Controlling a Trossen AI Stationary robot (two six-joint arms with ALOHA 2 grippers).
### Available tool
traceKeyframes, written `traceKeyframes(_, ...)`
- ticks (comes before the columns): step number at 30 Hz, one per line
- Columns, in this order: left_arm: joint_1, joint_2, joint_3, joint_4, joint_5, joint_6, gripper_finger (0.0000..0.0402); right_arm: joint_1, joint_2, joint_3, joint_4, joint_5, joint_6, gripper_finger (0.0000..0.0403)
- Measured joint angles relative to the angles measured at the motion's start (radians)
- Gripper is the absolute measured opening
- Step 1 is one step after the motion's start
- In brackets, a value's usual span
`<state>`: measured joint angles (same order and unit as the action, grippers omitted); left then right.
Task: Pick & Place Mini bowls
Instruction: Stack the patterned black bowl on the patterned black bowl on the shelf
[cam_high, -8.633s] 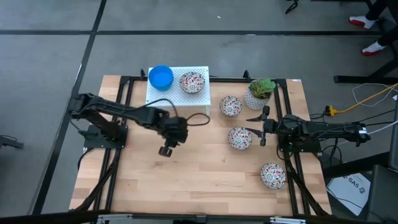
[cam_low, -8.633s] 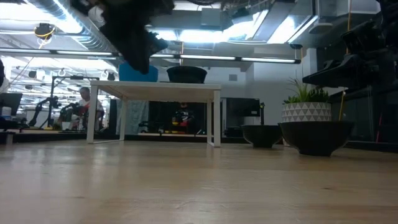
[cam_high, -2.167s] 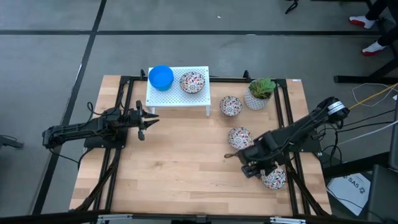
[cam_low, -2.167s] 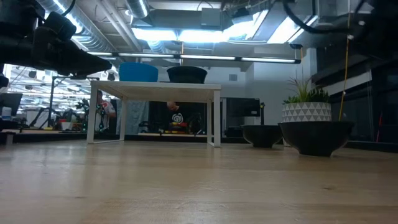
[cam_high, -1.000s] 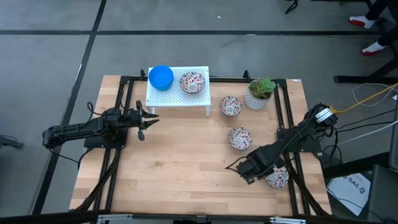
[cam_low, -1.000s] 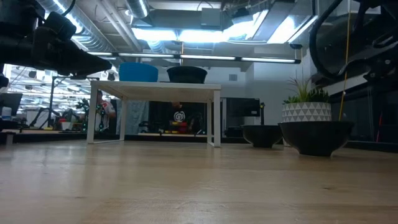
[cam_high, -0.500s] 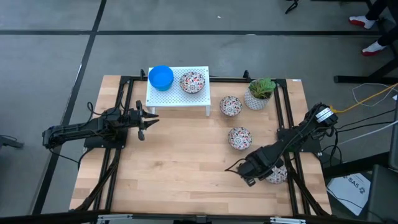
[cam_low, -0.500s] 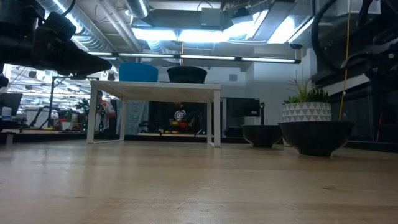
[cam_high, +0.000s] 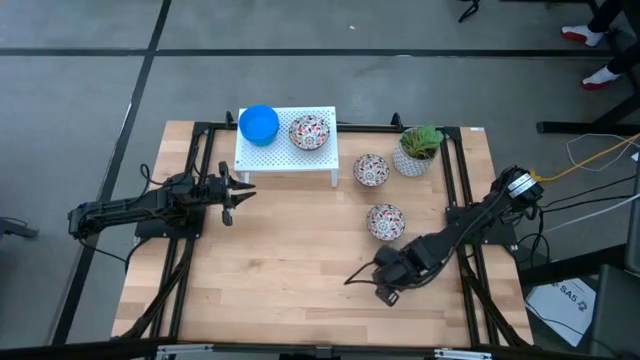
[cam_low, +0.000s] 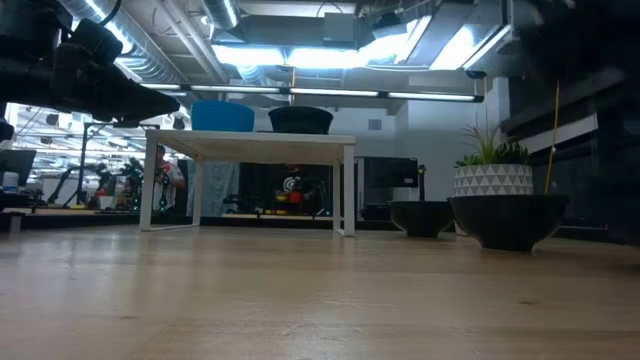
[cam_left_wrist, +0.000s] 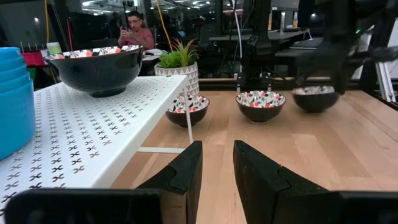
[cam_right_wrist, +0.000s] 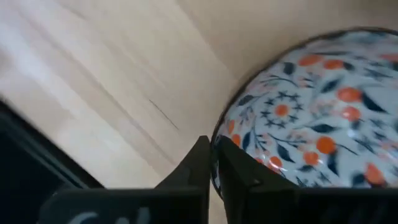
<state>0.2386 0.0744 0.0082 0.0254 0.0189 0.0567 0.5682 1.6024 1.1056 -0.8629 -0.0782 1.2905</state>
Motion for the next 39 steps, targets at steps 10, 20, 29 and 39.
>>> traceKeyframes(10, 0.0, 0.0, 0.0, 0.0, 0.0, 0.0, 0.0086, -0.034, 0.002, 0.097, 0.186, 0.327, -0.553, 0.0015)
traceKeyframes(20, 0.0, 0.0, 0.0, 0.0, 0.0, 0.0, 0.0086, -0.131, 0.009, 0.098, 0.236, 0.324, -0.812, 0.0003)
traceKeyframes(29, 0.0, 0.0, 0.0, 0.0, 0.0, 0.0, 0.0086, -0.226, 0.087, 0.098, 0.253, 0.324, -0.985, 0.0002)
traceKeyframes(39, 0.0, 0.0, 0.0, 0.0, 0.0, 0.0, 0.0086, -0.249, 0.154, 0.102, 0.293, 0.375, -1.184, 0.0003)
